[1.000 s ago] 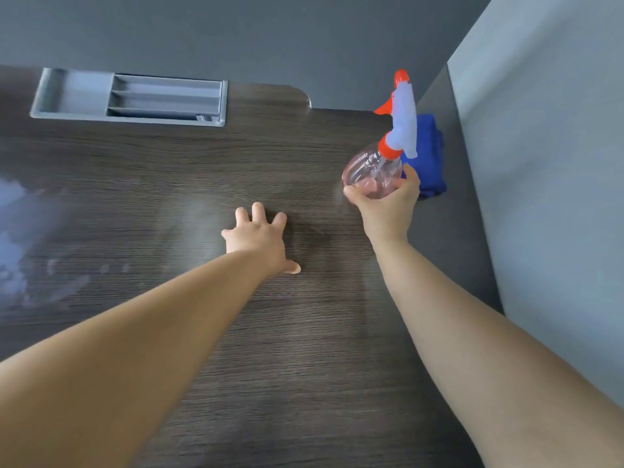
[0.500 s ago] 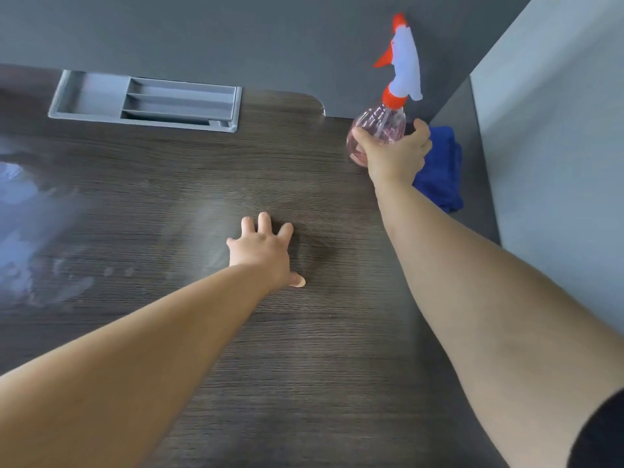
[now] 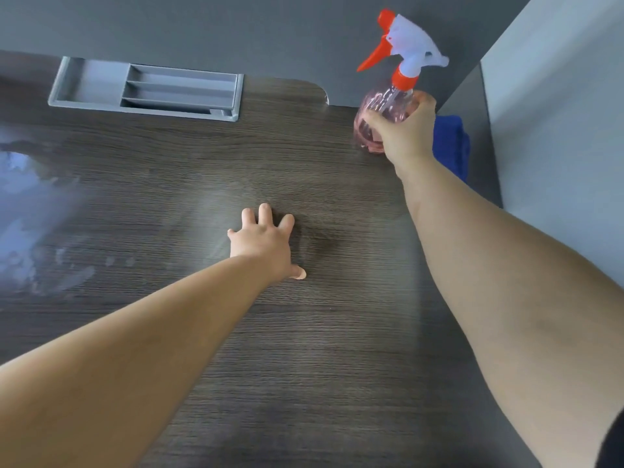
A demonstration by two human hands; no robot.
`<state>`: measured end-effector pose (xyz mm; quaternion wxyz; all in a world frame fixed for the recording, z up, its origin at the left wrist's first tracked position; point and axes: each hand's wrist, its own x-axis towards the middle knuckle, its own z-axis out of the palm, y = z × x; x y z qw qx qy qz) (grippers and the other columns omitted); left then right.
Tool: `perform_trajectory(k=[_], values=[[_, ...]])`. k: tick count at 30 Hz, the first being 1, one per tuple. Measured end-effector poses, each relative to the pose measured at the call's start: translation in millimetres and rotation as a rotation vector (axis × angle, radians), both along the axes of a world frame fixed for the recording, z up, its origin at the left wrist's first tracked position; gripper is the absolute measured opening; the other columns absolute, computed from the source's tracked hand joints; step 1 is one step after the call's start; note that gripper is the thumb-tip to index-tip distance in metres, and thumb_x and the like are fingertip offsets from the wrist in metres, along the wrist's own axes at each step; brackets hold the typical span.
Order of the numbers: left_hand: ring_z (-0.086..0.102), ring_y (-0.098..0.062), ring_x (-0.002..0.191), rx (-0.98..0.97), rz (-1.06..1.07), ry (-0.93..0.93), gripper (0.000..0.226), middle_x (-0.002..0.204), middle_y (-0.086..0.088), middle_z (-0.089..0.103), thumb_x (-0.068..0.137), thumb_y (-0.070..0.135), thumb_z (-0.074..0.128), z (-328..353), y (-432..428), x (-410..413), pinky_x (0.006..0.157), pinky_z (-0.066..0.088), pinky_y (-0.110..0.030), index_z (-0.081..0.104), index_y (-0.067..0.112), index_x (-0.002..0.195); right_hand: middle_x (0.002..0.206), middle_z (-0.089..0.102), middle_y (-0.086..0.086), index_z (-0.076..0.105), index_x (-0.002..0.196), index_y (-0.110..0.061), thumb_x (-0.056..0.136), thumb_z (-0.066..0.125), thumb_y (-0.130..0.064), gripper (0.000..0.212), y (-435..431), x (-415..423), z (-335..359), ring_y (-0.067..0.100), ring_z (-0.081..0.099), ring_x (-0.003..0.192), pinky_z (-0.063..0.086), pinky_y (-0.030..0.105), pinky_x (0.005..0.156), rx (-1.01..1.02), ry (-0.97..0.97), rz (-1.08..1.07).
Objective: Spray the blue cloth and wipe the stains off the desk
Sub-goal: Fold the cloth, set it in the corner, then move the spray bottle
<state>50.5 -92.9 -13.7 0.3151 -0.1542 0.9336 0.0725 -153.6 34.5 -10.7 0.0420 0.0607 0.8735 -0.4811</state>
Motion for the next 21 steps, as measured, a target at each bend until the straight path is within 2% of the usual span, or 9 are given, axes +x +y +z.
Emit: perform_trajectory(k=[3,6,7,8,9,11,13,15,21], values=[[0.022,-0.031,0.125,0.001,0.001,0.009,0.092,0.136,-0.008,0.023,0.064,0.066,0.068,-1,-1,0,0.099,0.040,-0.051,0.025,0.028,0.136,0.119,0.051,-0.003,0.032,0.133,-0.013,0.070,0.077,-0.029,0.079,13,-3,0,0.009,0.053,0.101,0.045,0.011,0.068,-0.052,-0.021,0.059],[0.023,-0.030,0.124,0.003,0.005,0.017,0.092,0.133,-0.007,0.024,0.063,0.066,0.068,-2,0,0,0.097,0.041,-0.050,0.027,0.028,0.135,0.116,0.051,-0.007,0.035,0.135,-0.015,0.074,0.075,-0.033,0.075,20,-1,0,0.001,0.052,0.095,0.043,0.002,0.063,-0.114,-0.038,0.134],[0.023,-0.031,0.124,0.001,0.004,0.015,0.092,0.133,-0.007,0.024,0.063,0.066,0.068,-2,0,0,0.097,0.041,-0.051,0.027,0.028,0.135,0.120,0.052,-0.006,0.038,0.136,-0.016,0.074,0.072,-0.042,0.075,22,3,0,0.004,0.052,0.102,0.046,0.007,0.074,-0.093,-0.008,0.128],[0.023,-0.031,0.124,-0.002,0.004,0.010,0.091,0.133,-0.008,0.024,0.063,0.066,0.068,-1,0,0,0.097,0.041,-0.051,0.027,0.028,0.134,0.125,0.053,-0.003,0.043,0.134,-0.018,0.072,0.067,-0.051,0.075,26,9,-2,0.011,0.050,0.112,0.045,0.017,0.089,0.003,0.055,0.113],[0.023,-0.031,0.124,-0.003,0.004,0.007,0.091,0.134,-0.008,0.024,0.063,0.066,0.068,-1,1,0,0.097,0.042,-0.051,0.027,0.027,0.134,0.132,0.051,0.001,0.047,0.133,-0.017,0.074,0.061,-0.056,0.071,34,17,-7,0.019,0.045,0.123,0.038,0.028,0.101,0.146,0.137,0.097],[0.023,-0.031,0.123,-0.007,0.008,0.007,0.091,0.133,-0.008,0.024,0.063,0.066,0.069,-1,1,-1,0.096,0.042,-0.051,0.027,0.027,0.134,0.145,0.040,0.006,0.049,0.134,-0.015,0.087,0.051,-0.046,0.056,53,35,-21,0.030,0.028,0.137,0.023,0.039,0.112,0.427,0.227,0.097],[0.024,-0.031,0.122,-0.007,0.006,0.011,0.090,0.132,-0.008,0.025,0.063,0.066,0.069,0,1,-1,0.095,0.043,-0.051,0.029,0.027,0.133,0.156,0.021,0.006,0.038,0.142,-0.016,0.096,0.041,-0.042,0.052,71,50,-33,0.033,0.010,0.144,0.008,0.041,0.116,0.657,0.101,0.222],[0.024,-0.031,0.122,-0.002,0.003,0.020,0.089,0.132,-0.008,0.025,0.063,0.065,0.069,0,0,0,0.094,0.043,-0.050,0.029,0.027,0.132,0.159,0.005,0.003,0.026,0.147,-0.016,0.099,0.031,-0.046,0.058,82,51,-45,0.031,-0.002,0.145,-0.004,0.042,0.116,0.825,0.016,0.370],[0.023,-0.031,0.123,0.002,0.007,0.021,0.089,0.133,-0.008,0.024,0.064,0.065,0.069,0,0,1,0.095,0.043,-0.049,0.028,0.027,0.134,0.159,-0.005,0.001,0.009,0.151,-0.013,0.099,0.025,-0.048,0.064,76,26,-41,0.029,-0.008,0.145,-0.006,0.044,0.116,0.896,-0.034,0.463]])
